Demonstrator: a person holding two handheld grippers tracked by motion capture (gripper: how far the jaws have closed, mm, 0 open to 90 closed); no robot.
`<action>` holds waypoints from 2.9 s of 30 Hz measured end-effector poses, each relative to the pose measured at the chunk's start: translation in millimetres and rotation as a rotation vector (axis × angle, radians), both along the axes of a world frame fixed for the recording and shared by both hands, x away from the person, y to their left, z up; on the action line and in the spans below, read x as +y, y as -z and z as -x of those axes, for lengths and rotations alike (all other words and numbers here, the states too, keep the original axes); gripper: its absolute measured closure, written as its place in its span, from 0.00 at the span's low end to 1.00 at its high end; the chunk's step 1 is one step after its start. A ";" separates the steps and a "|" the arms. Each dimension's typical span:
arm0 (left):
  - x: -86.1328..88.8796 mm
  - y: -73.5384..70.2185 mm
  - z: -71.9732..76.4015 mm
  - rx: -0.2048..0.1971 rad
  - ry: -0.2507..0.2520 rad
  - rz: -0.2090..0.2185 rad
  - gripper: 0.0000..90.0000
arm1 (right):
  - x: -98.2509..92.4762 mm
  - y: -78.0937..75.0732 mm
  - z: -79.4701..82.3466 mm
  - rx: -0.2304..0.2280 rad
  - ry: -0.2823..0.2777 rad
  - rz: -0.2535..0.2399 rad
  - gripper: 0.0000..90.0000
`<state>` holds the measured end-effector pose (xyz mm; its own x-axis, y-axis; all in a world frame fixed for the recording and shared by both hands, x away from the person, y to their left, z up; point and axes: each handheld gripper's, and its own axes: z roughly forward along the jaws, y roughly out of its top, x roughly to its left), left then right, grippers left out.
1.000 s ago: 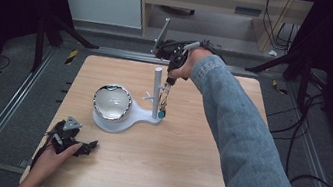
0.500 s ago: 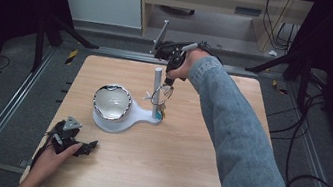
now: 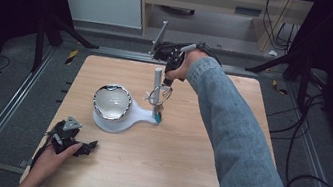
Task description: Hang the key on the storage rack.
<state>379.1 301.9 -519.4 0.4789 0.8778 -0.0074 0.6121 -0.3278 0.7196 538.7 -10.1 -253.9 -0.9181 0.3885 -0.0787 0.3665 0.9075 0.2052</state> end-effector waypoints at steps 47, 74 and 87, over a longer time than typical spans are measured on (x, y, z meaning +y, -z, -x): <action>0.0 0.0 0.0 0.000 0.001 -0.001 0.00 | -53.8 1.4 -5.1 -0.122 0.114 -0.024 0.35; 0.1 0.0 -0.1 0.000 0.003 -0.002 0.00 | -93.0 29.8 4.1 -0.195 0.140 -0.097 0.11; -0.3 0.2 0.2 -0.002 0.000 0.001 0.00 | -129.9 58.6 16.1 -0.301 0.181 -0.168 0.12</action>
